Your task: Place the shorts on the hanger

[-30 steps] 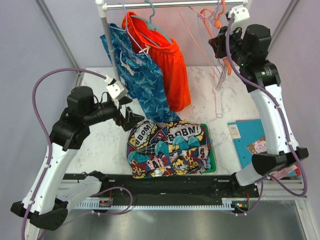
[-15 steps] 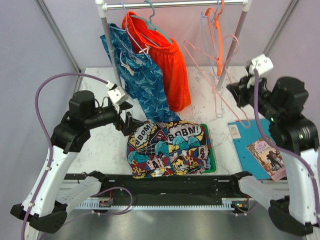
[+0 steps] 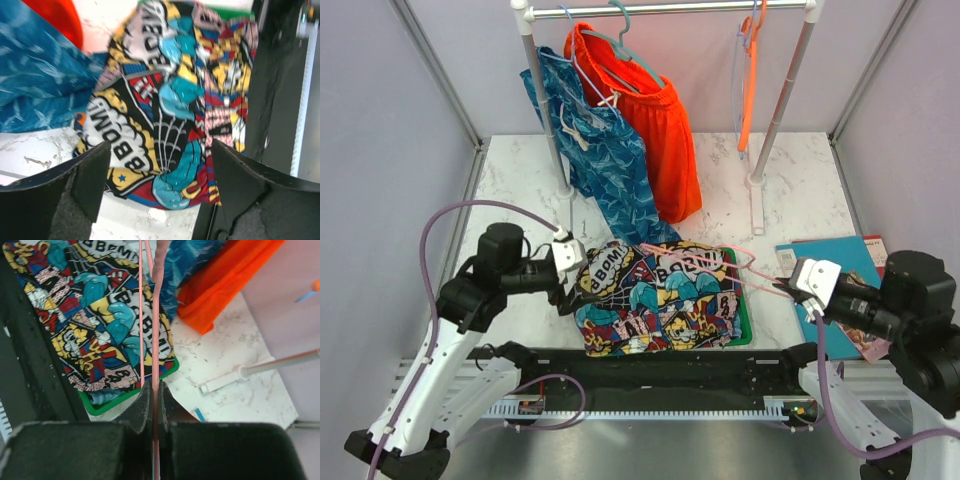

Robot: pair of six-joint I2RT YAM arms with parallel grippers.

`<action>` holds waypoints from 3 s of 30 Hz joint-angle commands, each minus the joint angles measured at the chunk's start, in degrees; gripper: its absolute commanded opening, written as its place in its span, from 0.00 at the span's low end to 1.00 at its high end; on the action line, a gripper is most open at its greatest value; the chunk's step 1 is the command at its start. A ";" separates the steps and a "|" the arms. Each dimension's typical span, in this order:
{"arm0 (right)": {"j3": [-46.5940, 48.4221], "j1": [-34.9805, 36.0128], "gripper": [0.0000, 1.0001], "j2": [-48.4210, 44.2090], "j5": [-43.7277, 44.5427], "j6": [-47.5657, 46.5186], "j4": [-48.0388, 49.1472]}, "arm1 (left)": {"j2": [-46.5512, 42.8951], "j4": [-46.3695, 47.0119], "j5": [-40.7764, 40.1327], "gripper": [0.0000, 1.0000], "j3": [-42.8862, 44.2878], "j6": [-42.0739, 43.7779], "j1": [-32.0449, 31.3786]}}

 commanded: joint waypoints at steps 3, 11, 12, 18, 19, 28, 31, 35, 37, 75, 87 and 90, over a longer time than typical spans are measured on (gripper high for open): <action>-5.20 0.39 0.00 2.97 -10.29 -14.22 -8.87 | -3.96 -8.39 1.03 0.78 -9.53 23.77 -0.13; -17.05 0.83 0.00 -1.06 -14.25 -22.24 -8.95 | -1.33 -11.03 -7.06 0.83 -12.87 25.98 -8.56; -18.03 1.01 0.00 -1.94 -14.34 -23.03 -8.95 | -1.42 -11.30 -7.59 0.84 -13.14 26.07 -9.70; -21.90 1.62 0.00 -7.31 -16.10 -26.90 -8.87 | -1.86 -9.46 -12.41 0.86 -14.02 20.11 -20.85; -22.25 1.71 0.00 -7.75 -16.62 -26.99 -8.95 | -1.68 -8.93 -13.47 0.87 -14.45 18.18 -22.44; -28.39 2.15 0.00 -14.42 -19.17 -33.66 -8.87 | -0.54 -4.79 -25.51 0.81 -14.46 7.98 -31.15; -29.90 2.33 0.00 -15.92 -19.26 -37.00 -8.87 | 0.16 -4.88 -30.70 0.83 -15.16 6.57 -35.02; -29.81 2.24 0.00 -14.79 -18.91 -37.19 -8.95 | 0.34 -4.62 -31.77 0.84 -14.81 5.42 -38.01; -29.81 2.41 0.00 -14.61 -19.00 -37.71 -8.87 | 1.21 -3.92 -32.38 0.84 -14.55 3.84 -39.77; -19.19 2.94 0.00 5.23 -15.93 -37.72 -7.73 | 16.16 -3.83 -34.49 0.02 3.38 -12.24 -28.01; -15.22 2.94 0.00 12.02 -11.88 -15.68 5.88 | 21.78 -5.23 -27.38 0.02 9.35 -20.23 -17.82; -15.66 3.73 0.00 13.42 -11.71 -10.66 9.31 | 22.84 -4.97 -26.41 0.02 11.03 -22.52 -16.23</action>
